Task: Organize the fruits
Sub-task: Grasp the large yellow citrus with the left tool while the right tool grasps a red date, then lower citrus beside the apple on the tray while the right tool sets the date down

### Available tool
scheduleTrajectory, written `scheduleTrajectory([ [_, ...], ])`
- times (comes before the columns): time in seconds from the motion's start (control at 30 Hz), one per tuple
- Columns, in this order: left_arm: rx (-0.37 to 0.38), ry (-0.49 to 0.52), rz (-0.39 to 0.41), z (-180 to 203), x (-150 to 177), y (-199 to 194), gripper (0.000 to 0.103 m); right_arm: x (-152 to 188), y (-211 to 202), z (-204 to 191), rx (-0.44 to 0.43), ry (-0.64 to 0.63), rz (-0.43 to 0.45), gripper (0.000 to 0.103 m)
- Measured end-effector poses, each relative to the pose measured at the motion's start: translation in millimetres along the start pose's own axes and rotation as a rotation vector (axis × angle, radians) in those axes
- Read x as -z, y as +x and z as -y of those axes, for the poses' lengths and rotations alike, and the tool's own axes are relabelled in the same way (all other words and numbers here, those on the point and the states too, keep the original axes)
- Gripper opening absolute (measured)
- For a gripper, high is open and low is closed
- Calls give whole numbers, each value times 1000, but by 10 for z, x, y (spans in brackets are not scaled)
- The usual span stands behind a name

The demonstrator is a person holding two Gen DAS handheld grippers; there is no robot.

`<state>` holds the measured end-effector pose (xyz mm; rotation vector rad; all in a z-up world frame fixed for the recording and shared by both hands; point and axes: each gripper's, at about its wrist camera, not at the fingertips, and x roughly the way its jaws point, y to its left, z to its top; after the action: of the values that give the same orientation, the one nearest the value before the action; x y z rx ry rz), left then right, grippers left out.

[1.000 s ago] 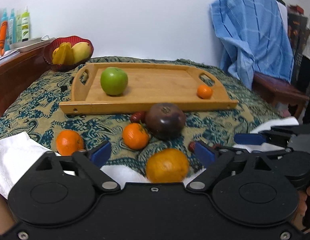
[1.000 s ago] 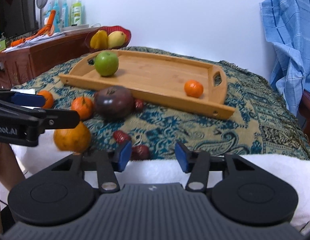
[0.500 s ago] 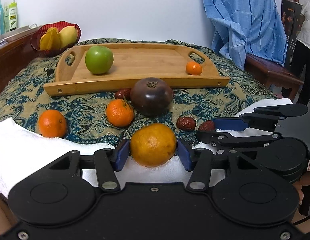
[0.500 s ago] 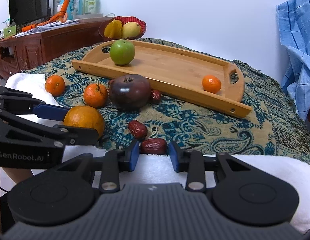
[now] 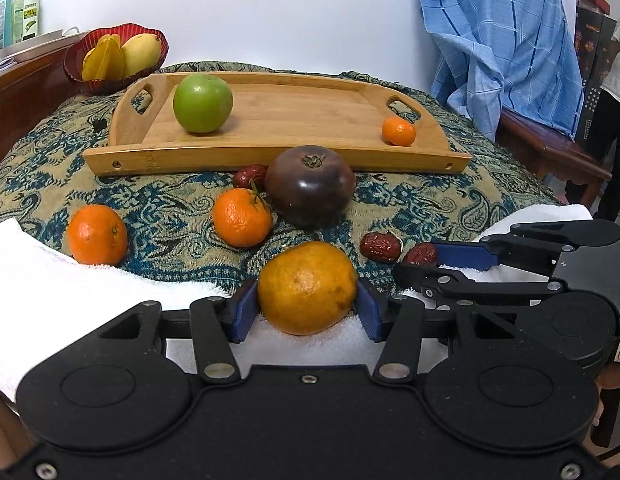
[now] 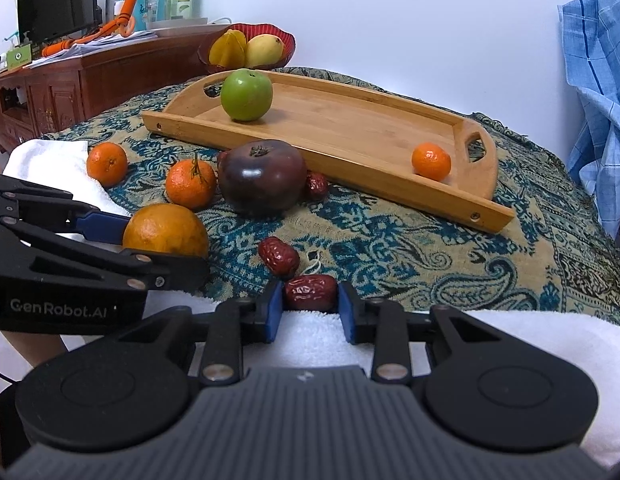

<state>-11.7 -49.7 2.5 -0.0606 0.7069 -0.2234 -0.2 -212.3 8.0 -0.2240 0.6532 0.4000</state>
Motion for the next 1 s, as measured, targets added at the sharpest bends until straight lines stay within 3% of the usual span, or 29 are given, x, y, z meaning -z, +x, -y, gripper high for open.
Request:
scheduleTrajectory([
  [0.13, -1, -5, 0, 3, -5, 3, 49, -4, 6, -2, 10, 3, 5, 33],
  [0.53, -43, 10, 34, 30, -91, -87, 49, -58, -69, 38, 26, 64, 71, 33],
  [1.0, -122, 13, 98, -215, -586, -128, 49, -329, -124, 286, 16, 189, 180, 33],
])
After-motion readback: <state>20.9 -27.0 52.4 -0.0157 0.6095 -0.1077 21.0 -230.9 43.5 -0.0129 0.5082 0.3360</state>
